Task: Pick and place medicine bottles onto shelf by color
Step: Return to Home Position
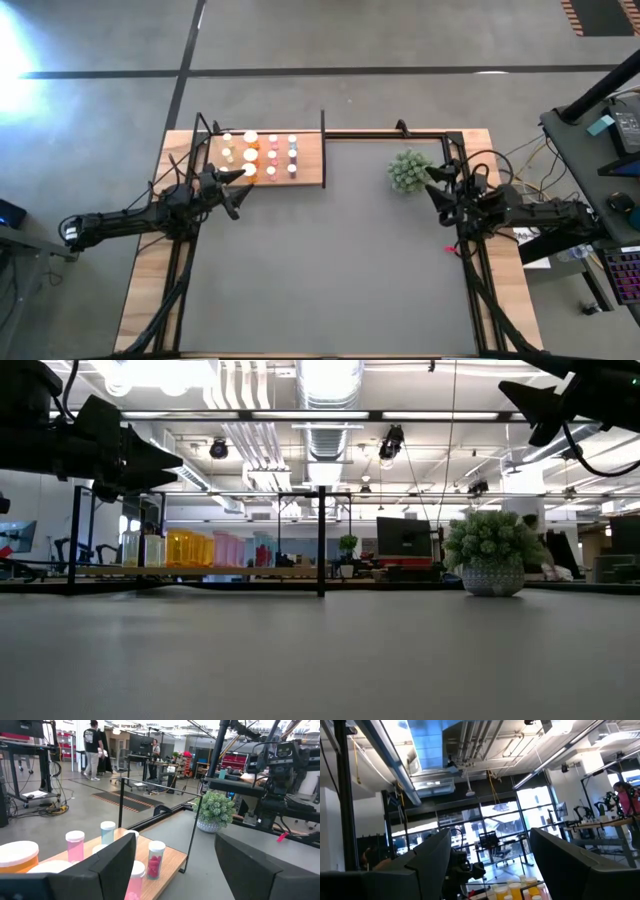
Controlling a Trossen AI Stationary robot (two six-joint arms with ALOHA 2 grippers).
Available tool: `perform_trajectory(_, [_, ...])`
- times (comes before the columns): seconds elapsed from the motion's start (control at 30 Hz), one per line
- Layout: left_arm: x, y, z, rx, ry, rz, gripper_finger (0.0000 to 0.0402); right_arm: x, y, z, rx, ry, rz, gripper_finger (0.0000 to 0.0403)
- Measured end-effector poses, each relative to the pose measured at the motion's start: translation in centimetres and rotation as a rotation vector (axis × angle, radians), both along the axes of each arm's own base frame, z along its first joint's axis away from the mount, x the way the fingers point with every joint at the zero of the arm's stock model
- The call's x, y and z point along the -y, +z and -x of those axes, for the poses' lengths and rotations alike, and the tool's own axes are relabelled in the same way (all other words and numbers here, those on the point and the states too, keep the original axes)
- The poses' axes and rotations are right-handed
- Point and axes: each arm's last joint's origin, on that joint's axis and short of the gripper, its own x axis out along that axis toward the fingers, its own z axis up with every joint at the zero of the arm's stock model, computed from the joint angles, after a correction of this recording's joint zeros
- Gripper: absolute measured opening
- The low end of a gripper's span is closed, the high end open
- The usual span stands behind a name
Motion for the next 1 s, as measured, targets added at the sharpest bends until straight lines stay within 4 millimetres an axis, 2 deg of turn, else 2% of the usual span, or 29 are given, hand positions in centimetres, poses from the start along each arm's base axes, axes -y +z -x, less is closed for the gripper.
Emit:
perform_trajectory(0.4, [0.0, 0.0, 0.0, 0.0, 0.0, 0.0, 0.0256, 0.21, 0.23, 0.6, 0.078, 0.063, -0.145, 0.026])
perform_trajectory(1.0, [0.0, 0.0, 0.0, 0.0, 0.0, 0.0, 0.0256, 0.23, 0.06, 0.33, 0.057, 0.065, -0.153, 0.026])
